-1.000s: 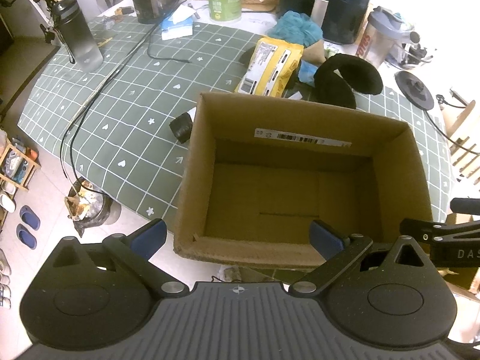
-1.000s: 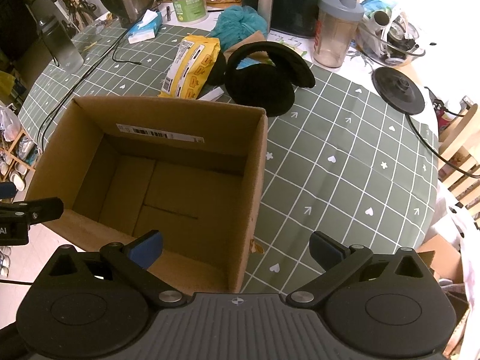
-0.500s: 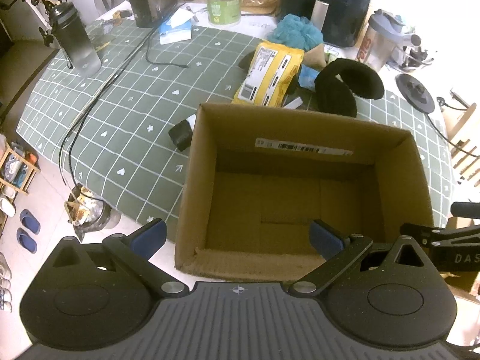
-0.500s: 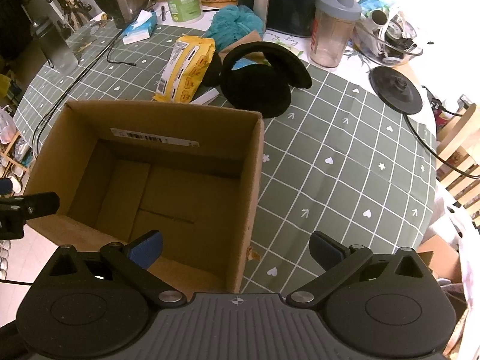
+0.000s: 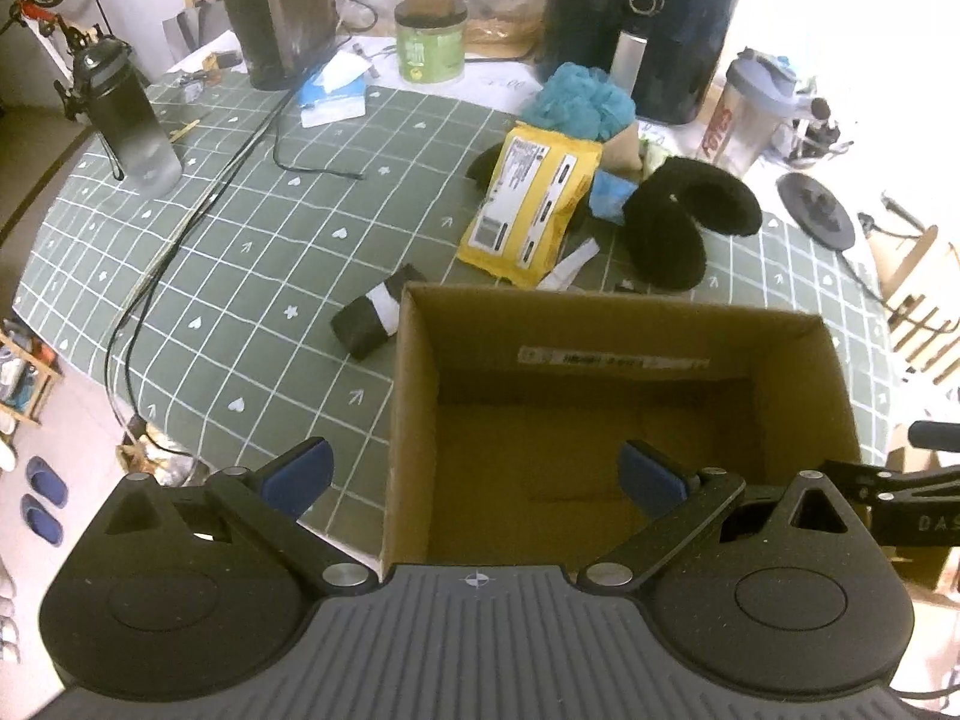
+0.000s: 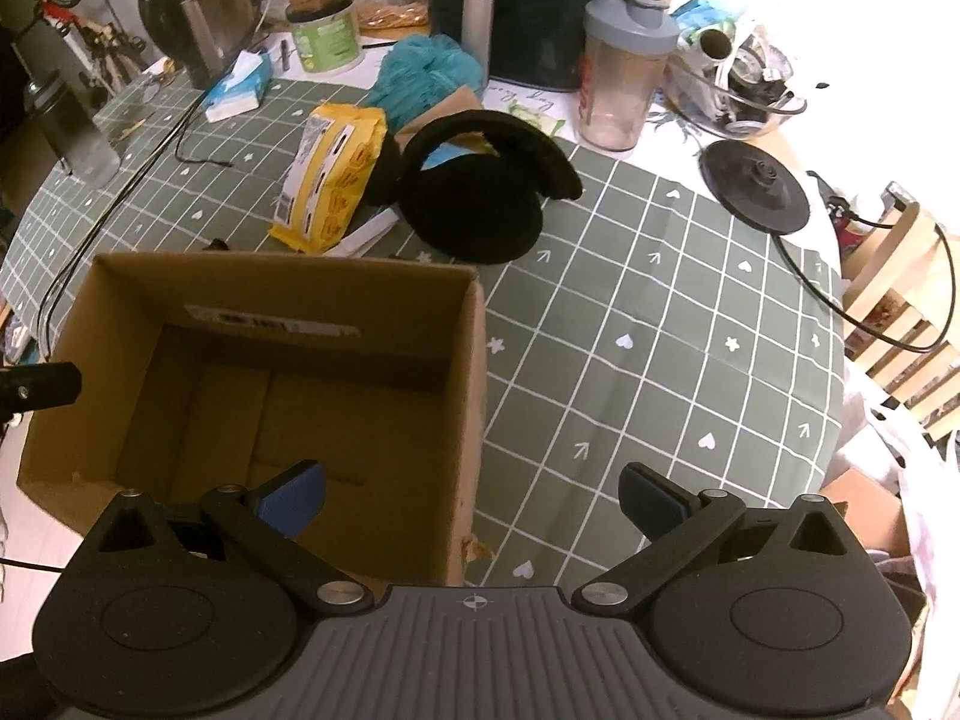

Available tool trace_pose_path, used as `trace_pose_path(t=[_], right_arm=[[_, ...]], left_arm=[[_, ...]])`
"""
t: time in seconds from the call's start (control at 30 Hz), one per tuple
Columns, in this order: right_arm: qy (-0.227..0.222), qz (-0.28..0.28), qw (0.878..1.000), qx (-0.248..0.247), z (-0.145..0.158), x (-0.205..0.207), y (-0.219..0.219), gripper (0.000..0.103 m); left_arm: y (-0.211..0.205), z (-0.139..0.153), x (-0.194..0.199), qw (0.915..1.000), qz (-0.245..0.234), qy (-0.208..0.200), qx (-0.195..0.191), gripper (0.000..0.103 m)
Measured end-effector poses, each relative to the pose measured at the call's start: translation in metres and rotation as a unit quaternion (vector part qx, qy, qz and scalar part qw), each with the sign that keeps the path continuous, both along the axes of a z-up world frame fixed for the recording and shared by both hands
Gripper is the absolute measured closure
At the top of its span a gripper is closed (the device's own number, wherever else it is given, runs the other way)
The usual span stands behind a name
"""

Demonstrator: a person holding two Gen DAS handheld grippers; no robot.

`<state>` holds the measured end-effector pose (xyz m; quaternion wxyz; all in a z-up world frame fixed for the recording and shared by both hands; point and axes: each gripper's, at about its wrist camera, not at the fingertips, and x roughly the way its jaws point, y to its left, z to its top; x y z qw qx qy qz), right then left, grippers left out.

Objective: Organize soft objects
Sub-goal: 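Grasp the black rolled towel with white band using the left tool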

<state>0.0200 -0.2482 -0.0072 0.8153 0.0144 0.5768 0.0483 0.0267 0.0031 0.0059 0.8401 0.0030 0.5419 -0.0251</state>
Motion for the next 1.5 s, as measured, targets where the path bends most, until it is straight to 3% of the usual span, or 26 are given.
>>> trace_pose_path(t=[0.43, 0.67, 0.9, 1.07, 1.1, 1.17, 1.3, 1.5], right_arm=[[-0.016, -0.042, 0.999, 0.009, 0.011, 0.022, -0.014, 0.000], [-0.028, -0.055, 0.998, 0.007, 0.019, 0.034, -0.019, 0.000], [-0.034, -0.075, 0.997, 0.007, 0.024, 0.044, -0.025, 0.000], [-0.031, -0.087, 0.996, -0.002, 0.026, 0.051, -0.026, 0.000], [-0.029, -0.090, 0.996, -0.003, 0.026, 0.052, -0.027, 0.000], [-0.024, -0.099, 0.995, -0.005, 0.026, 0.054, -0.029, 0.000], [-0.016, -0.118, 0.993, -0.006, 0.027, 0.057, -0.034, 0.000], [-0.003, -0.138, 0.990, -0.021, 0.028, 0.058, -0.036, 0.000]], left_arm=[[0.037, 0.010, 0.037, 0.9984, -0.017, -0.025, -0.047, 0.000], [0.062, 0.012, 0.065, 0.9976, -0.026, -0.049, -0.042, 0.000], [0.086, -0.006, 0.104, 0.9969, -0.048, -0.047, -0.042, 0.000], [0.097, -0.043, 0.137, 0.9959, -0.076, -0.020, -0.045, 0.002], [0.098, -0.053, 0.143, 0.9956, -0.083, -0.012, -0.041, 0.011], [0.100, -0.074, 0.154, 0.9948, -0.096, 0.008, -0.033, 0.015], [0.101, -0.116, 0.173, 0.9896, -0.127, 0.060, -0.032, 0.016], [0.091, -0.155, 0.184, 0.9778, -0.182, 0.103, -0.018, 0.019]])
